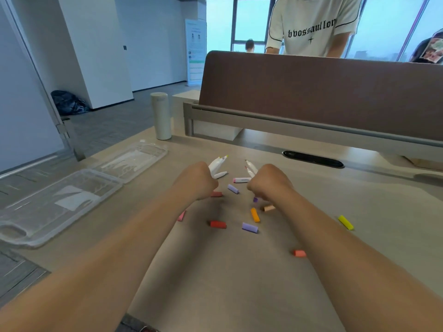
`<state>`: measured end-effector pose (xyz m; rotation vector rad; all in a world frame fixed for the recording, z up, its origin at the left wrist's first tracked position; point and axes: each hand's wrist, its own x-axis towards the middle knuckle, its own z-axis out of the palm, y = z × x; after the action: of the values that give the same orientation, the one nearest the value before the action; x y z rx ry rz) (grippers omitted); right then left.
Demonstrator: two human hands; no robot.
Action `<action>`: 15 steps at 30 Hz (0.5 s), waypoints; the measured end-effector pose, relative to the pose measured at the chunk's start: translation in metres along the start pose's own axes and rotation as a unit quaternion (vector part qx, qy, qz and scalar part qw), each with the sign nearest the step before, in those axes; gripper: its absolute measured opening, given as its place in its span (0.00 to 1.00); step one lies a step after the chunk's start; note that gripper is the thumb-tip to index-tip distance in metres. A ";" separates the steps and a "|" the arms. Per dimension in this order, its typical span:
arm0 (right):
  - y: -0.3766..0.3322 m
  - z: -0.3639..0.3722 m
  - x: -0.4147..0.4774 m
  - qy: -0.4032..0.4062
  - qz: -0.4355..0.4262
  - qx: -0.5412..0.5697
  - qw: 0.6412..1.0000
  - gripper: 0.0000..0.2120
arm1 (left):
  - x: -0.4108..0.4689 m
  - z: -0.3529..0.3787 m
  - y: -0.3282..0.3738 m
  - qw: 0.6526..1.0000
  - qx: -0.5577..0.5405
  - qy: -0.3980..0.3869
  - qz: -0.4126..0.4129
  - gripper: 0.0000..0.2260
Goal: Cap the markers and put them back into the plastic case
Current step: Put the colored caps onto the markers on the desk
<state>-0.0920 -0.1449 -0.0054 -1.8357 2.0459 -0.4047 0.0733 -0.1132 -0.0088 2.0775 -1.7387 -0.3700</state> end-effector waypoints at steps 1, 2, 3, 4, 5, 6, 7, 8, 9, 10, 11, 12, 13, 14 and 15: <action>0.000 0.000 0.002 0.002 0.000 0.028 1.000 0.04 | 0.002 0.001 -0.001 1.000 0.002 0.006 0.000 0.07; 0.000 0.001 0.005 0.003 0.001 0.055 0.998 0.05 | 0.006 0.002 -0.002 1.000 0.002 0.010 0.001 0.07; 0.001 0.001 0.009 0.004 -0.001 0.076 0.997 0.07 | 0.009 0.002 -0.003 1.000 0.003 0.015 0.001 0.07; 0.001 0.001 0.012 0.003 -0.002 0.090 0.996 0.07 | 0.012 0.002 -0.004 1.000 0.004 0.020 0.001 0.07; 0.001 0.000 0.014 -0.002 -0.002 0.097 0.995 0.05 | 0.016 0.003 -0.005 1.000 0.005 0.027 0.001 0.06; 0.001 0.000 0.017 -0.008 0.004 0.103 0.995 0.04 | 0.019 0.004 -0.006 0.999 0.008 0.036 0.002 0.06; 0.001 -0.001 0.021 -0.014 0.012 0.109 0.994 0.04 | 0.023 0.004 -0.006 0.999 0.014 0.046 0.004 0.06; 0.000 -0.001 0.024 -0.019 0.020 0.111 0.993 0.05 | 0.027 0.005 -0.007 0.998 0.025 0.054 0.009 0.05; -0.002 -0.001 0.028 -0.025 0.026 0.106 0.994 0.05 | 0.031 0.007 -0.007 0.997 0.038 0.060 0.013 0.04; -0.004 -0.001 0.031 -0.029 0.033 0.096 0.994 0.06 | 0.035 0.008 -0.008 0.996 0.052 0.064 0.017 0.04; -0.006 0.000 0.034 -0.032 0.037 0.086 0.995 0.06 | 0.039 0.010 -0.009 0.995 0.065 0.067 0.021 0.04; -0.008 0.001 0.037 -0.035 0.040 0.077 0.996 0.08 | 0.043 0.012 -0.011 0.994 0.076 0.069 0.026 0.04; -0.010 0.003 0.040 -0.037 0.042 0.070 0.996 0.09 | 0.048 0.014 -0.013 0.993 0.085 0.071 0.031 0.05; -0.011 0.004 0.043 -0.037 0.044 0.064 0.996 0.09 | 0.052 0.016 -0.014 0.992 0.094 0.072 0.037 0.05; -0.012 0.005 0.046 -0.035 0.047 0.059 0.997 0.10 | 0.055 0.017 -0.015 0.991 0.103 0.070 0.043 0.06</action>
<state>-0.0832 -0.1920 -0.0083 -1.6556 2.0071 -0.4195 0.0895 -0.1671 -0.0281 2.1029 -1.8401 -0.0178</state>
